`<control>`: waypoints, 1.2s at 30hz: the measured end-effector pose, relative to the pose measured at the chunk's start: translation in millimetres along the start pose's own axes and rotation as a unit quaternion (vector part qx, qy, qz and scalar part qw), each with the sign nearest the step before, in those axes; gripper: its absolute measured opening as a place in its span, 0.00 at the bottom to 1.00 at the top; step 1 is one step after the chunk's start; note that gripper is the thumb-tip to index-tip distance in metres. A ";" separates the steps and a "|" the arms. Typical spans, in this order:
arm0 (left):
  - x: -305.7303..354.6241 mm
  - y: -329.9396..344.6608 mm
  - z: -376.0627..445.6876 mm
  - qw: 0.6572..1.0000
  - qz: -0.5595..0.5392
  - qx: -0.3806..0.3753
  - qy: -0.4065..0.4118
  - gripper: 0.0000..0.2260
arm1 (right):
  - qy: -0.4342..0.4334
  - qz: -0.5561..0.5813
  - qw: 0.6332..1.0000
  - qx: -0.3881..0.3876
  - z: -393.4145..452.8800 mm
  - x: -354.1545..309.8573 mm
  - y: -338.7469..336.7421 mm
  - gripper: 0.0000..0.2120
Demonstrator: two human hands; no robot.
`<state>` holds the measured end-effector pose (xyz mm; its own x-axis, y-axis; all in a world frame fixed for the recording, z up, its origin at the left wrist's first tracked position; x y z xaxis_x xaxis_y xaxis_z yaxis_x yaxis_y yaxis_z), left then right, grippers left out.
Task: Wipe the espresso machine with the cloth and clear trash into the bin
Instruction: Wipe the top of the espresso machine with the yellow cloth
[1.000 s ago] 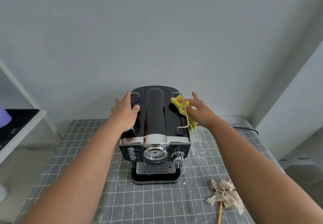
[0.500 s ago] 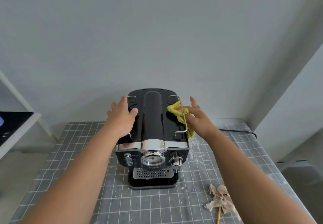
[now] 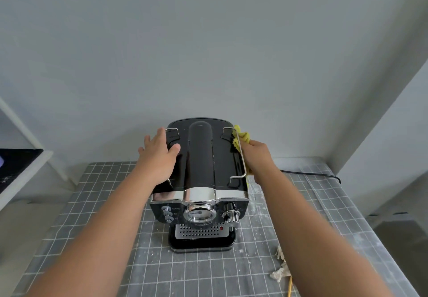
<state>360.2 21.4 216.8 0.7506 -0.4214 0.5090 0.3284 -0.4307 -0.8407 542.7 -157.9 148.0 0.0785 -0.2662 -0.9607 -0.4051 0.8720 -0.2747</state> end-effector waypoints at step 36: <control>-2.3 -1.7 -2.9 0.999 -0.039 -0.029 0.005 0.24 | -0.287 -0.515 0.771 -0.241 -93.2 -94.5 69.9 0.19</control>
<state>356.3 20.8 217.6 0.7188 -0.3921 0.5740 0.3511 -0.5079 -0.7866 422.0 -110.0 223.2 0.9185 -0.3700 -0.1397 -0.1389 0.0289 -0.9899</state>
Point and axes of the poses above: each hand's wrist, its own z-axis towards the middle knuckle, its own y-axis out of the palm, x = y × z, the point moved 7 cm from there along z, towards the middle knuckle, and after that the axes turned 12 degrees about -y, right-handed, at the moved point
